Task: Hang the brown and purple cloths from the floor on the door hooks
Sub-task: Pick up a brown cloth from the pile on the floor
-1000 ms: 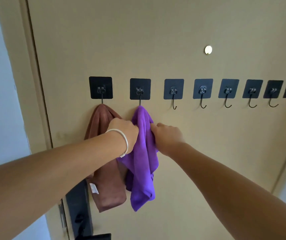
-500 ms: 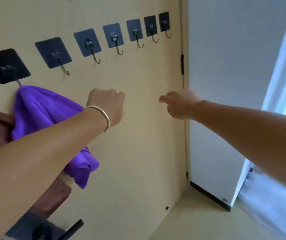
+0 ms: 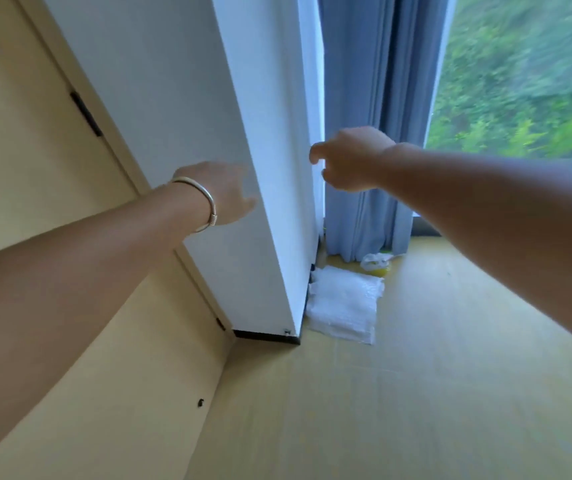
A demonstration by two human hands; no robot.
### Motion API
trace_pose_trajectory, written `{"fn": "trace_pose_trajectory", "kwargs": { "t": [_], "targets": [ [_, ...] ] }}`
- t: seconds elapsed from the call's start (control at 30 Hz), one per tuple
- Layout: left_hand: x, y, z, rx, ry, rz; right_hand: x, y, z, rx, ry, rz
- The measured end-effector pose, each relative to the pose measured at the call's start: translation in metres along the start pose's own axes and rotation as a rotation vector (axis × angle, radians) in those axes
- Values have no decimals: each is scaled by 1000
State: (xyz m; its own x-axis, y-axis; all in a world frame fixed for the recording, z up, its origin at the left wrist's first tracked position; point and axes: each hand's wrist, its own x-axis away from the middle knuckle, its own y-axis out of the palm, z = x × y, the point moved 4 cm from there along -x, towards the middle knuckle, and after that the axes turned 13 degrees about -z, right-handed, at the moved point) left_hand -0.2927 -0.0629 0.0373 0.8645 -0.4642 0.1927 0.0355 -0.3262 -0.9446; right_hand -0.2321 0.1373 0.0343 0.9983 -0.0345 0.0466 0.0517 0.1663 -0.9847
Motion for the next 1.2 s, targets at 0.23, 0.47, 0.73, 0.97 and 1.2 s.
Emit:
{"fn": "trace_pose_trajectory", "kwargs": {
  "t": [0.23, 0.47, 0.73, 0.97, 1.2],
  "targets": [
    [-35, -36, 193, -125, 279, 49, 103, 54, 150, 12, 144, -141],
    [-21, -52, 385, -239, 617, 132, 213, 123, 255, 2, 320, -250],
    [-16, -51, 546, -337, 895, 142, 325, 182, 324, 48, 422, -519],
    [-19, -69, 683, -383, 1123, 160, 391, 196, 405, -37, 596, -531],
    [-32, -129, 818, -363, 1314, 284, 463, 212, 501, -192, 1063, -519]
  ]
}}
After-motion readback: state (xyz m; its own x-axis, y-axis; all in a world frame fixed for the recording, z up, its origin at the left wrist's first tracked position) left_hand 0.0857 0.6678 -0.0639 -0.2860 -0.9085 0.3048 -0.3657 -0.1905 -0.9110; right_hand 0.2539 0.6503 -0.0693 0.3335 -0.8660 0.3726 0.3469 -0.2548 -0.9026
